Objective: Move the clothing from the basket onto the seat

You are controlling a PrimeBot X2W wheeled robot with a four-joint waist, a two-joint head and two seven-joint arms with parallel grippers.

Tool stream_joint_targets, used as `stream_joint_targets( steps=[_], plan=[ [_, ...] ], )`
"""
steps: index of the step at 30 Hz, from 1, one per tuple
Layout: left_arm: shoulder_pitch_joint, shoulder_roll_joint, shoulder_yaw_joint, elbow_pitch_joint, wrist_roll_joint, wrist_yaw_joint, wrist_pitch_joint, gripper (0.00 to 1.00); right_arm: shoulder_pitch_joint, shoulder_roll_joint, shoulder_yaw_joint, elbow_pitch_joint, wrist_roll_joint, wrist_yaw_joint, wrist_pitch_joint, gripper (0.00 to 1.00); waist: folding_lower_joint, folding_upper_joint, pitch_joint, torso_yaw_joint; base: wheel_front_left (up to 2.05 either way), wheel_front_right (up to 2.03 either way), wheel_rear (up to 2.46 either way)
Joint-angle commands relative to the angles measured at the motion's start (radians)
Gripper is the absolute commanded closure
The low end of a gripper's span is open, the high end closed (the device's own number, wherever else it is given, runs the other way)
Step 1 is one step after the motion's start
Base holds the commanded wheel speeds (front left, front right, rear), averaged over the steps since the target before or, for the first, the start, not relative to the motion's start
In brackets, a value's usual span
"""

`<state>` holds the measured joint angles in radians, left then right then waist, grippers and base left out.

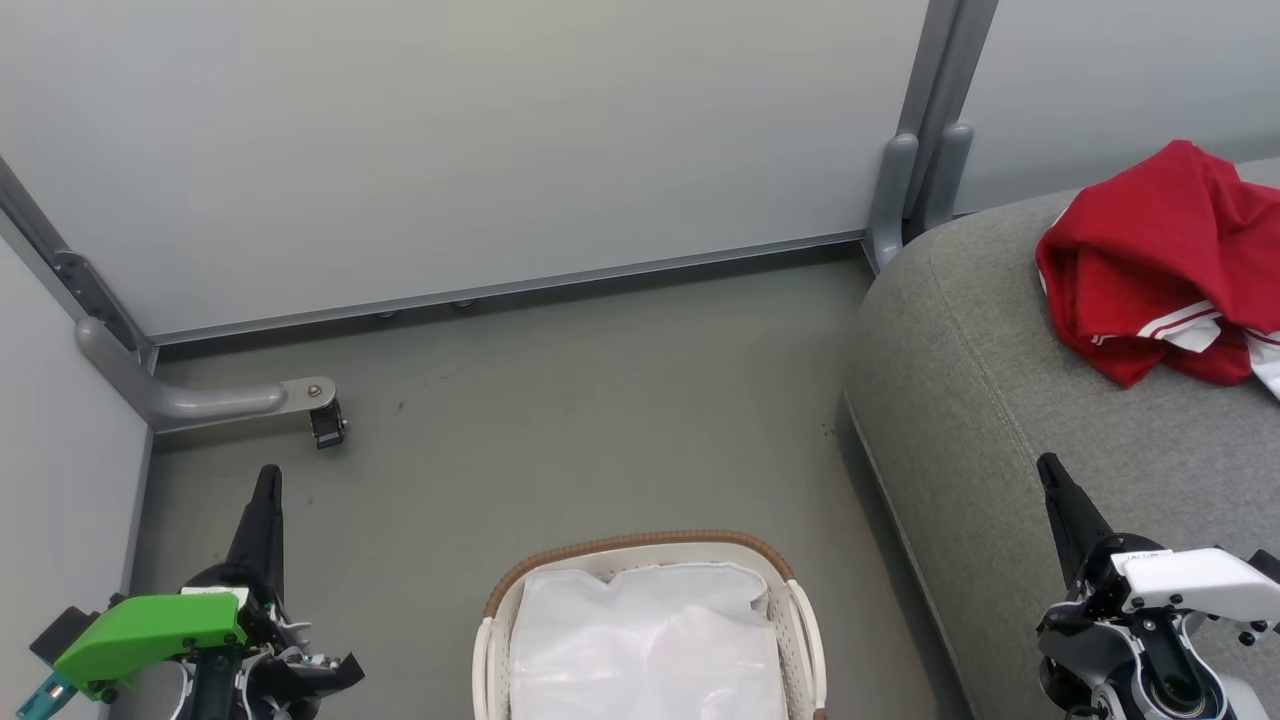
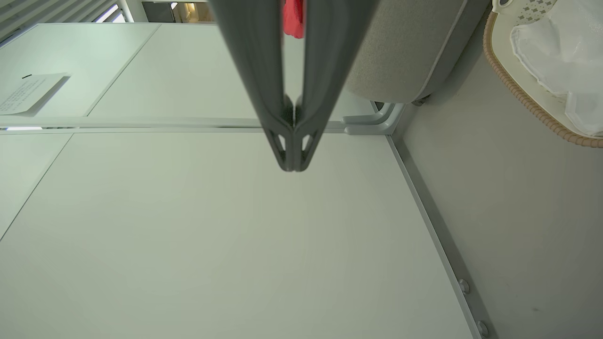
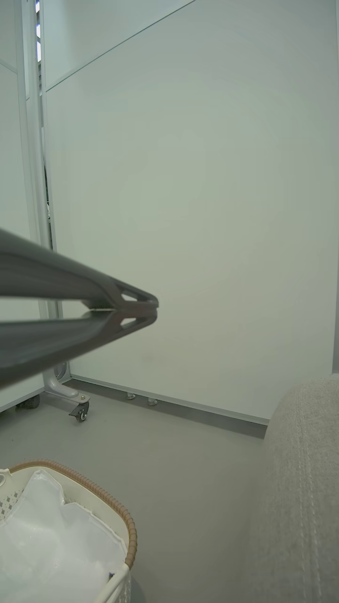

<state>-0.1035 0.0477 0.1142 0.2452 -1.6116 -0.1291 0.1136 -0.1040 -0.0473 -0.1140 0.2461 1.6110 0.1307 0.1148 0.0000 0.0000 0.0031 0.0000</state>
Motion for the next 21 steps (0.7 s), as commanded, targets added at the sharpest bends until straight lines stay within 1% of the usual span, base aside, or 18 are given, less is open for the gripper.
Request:
stream_joint_targets(
  steps=[1, 21],
  plan=[
    [-0.011, 0.005, 0.002, -0.002, -0.003, -0.004, 0.004, 1.00, -0.008, -0.006, -0.002, -0.004, 0.004, 0.000, 0.002, 1.00, 0.0000, 0.0000, 0.000, 0.000, 0.00, 0.00, 0.00],
    [-0.011, 0.005, 0.002, -0.002, -0.003, -0.004, 0.004, 1.00, -0.008, -0.006, -0.002, -0.004, 0.004, 0.000, 0.002, 1.00, 0.0000, 0.0000, 0.000, 0.000, 0.00, 0.00, 0.00]
  ],
)
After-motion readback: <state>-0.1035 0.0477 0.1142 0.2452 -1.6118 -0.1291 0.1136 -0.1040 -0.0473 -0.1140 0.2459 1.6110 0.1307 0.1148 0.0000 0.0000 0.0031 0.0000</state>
